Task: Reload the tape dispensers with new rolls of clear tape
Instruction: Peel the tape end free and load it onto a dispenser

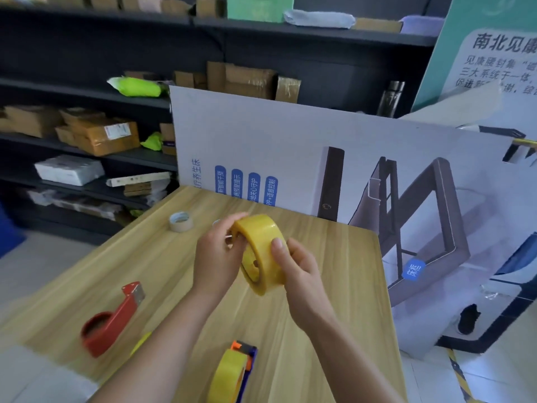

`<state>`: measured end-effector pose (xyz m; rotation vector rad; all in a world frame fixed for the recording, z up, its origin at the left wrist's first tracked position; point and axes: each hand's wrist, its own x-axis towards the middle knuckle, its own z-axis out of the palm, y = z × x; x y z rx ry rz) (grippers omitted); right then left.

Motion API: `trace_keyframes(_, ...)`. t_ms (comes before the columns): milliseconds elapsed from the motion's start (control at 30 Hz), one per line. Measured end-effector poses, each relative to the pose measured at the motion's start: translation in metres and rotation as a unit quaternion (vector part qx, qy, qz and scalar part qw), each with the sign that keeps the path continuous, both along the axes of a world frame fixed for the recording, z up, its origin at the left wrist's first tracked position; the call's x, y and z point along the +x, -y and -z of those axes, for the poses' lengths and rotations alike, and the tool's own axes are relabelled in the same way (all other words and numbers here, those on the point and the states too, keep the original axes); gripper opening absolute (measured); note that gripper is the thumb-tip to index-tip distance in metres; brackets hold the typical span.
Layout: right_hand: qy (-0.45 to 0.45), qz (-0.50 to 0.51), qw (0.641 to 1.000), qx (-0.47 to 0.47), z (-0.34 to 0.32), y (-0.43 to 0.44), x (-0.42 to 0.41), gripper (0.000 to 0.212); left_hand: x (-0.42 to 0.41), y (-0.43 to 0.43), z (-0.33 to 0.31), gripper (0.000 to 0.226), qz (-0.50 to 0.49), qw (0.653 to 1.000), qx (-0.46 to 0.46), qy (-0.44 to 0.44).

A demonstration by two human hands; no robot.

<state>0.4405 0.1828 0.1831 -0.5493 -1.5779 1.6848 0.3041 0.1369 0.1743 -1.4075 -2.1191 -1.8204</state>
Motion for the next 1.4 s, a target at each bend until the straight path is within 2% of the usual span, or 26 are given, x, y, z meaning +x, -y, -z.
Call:
trace_keyframes(100, -0.015, -0.021, 1.0, -0.014, -0.002, 0.019, -0.022, 0.053, -0.026, 0.015, -0.005, 0.019, -0.006, 0.996, -0.052, 0.071)
trace_keyframes(167, -0.015, -0.026, 0.999, -0.027, -0.004, 0.03, -0.038, 0.032, -0.042, 0.03, -0.009, 0.024, 0.001, 0.997, -0.052, 0.063)
trace_keyframes(233, -0.009, -0.026, 0.999, -0.038, -0.007, 0.042, -0.057, 0.019, -0.057, 0.047, -0.014, 0.025, 0.0, 0.999, -0.031, 0.015)
trace_keyframes(333, -0.002, -0.033, 0.999, -0.043, -0.013, 0.062, -0.091, 0.032, -0.088, 0.07, -0.021, 0.03, -0.01, 0.992, 0.014, -0.122)
trace_keyframes(433, -0.003, -0.036, 0.998, -0.045, -0.017, 0.081, -0.127, 0.022, -0.12, 0.093, -0.027, 0.037, 0.001, 0.981, 0.034, -0.189)
trace_keyframes(533, 0.001, -0.03, 0.998, -0.051, -0.018, 0.102, -0.161, 0.031, -0.153, 0.114, -0.027, 0.034, -0.004, 0.986, 0.036, -0.16)
trace_keyframes(633, -0.02, -0.041, 0.998, -0.038, -0.017, 0.122, -0.189, 0.015, -0.188, 0.131, -0.025, 0.027, -0.02, 0.997, 0.033, -0.065)
trace_keyframes(700, -0.033, -0.044, 0.998, -0.028, -0.016, 0.132, -0.206, 0.014, -0.207, 0.14, -0.025, 0.024, -0.021, 1.0, 0.017, -0.011)
trace_keyframes(767, -0.04, -0.039, 0.998, -0.027, -0.013, 0.139, -0.222, 0.013, -0.223, 0.146, -0.025, 0.024, -0.019, 1.0, 0.009, 0.006)
trace_keyframes(833, -0.036, -0.037, 0.998, -0.031, -0.013, 0.144, -0.237, 0.02, -0.236, 0.151, -0.024, 0.024, -0.02, 0.999, 0.022, -0.023)
trace_keyframes(933, -0.008, -0.039, 0.999, -0.034, -0.014, 0.143, -0.254, 0.033, -0.249, 0.153, -0.022, 0.028, -0.007, 0.99, 0.045, -0.132)
trace_keyframes(1033, 0.009, -0.036, 0.998, -0.047, -0.015, 0.135, -0.267, 0.031, -0.258, 0.147, -0.018, 0.035, 0.008, 0.979, 0.057, -0.197)
trace_keyframes(1267, -0.007, -0.057, 0.998, -0.027, -0.011, 0.109, -0.29, 0.038, -0.286, 0.123, -0.016, 0.027, -0.043, 0.995, 0.045, -0.076)
trace_keyframes(1333, -0.014, -0.064, 0.998, -0.024, -0.011, 0.099, -0.298, 0.041, -0.292, 0.117, -0.019, 0.028, -0.052, 0.994, 0.044, -0.083)
trace_keyframes(1400, -0.014, -0.074, 0.997, -0.015, -0.013, 0.089, -0.306, 0.031, -0.298, 0.11, -0.021, 0.029, -0.056, 0.991, 0.048, -0.108)
